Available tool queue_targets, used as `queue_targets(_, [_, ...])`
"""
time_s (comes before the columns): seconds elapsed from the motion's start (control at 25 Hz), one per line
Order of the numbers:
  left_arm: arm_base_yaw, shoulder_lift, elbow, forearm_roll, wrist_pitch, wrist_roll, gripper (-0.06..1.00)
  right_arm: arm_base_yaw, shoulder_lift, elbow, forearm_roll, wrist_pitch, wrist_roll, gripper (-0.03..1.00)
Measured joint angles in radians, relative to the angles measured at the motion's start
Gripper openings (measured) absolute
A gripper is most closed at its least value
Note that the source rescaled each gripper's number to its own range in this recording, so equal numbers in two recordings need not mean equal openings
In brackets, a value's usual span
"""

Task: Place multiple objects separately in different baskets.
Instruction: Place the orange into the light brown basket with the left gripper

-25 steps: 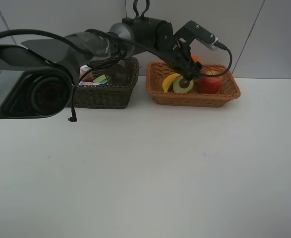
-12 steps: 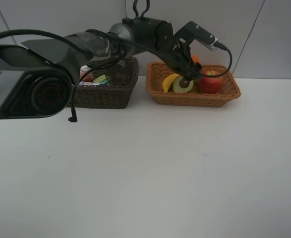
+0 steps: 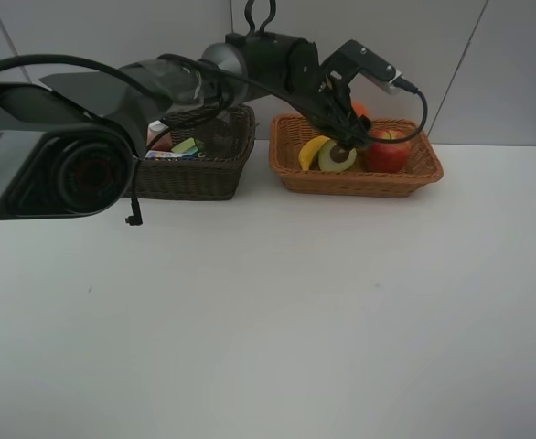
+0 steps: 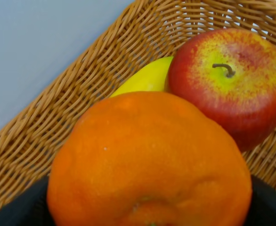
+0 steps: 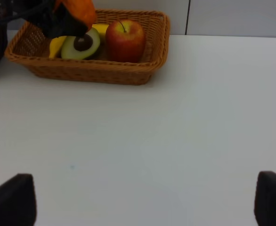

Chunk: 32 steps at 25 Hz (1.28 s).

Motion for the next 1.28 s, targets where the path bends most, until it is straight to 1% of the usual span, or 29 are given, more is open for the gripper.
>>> queue_targets(0.24, [0.000, 0.000, 0.000, 0.019, 0.000, 0.020, 0.95, 0.000, 0.000, 0.000, 0.000, 0.000, 0.000, 0.97])
queue_targets(0.48, [0.000, 0.000, 0.000, 0.019, 0.004, 0.023, 0.95, 0.000, 0.000, 0.000, 0.000, 0.000, 0.000, 0.97])
queue_targets(0.68, [0.000, 0.000, 0.000, 0.021, 0.027, 0.023, 0.95, 0.000, 0.000, 0.000, 0.000, 0.000, 0.000, 0.97])
queue_targets(1.28, [0.000, 0.000, 0.000, 0.021, 0.029, 0.023, 0.95, 0.000, 0.000, 0.000, 0.000, 0.000, 0.000, 0.97])
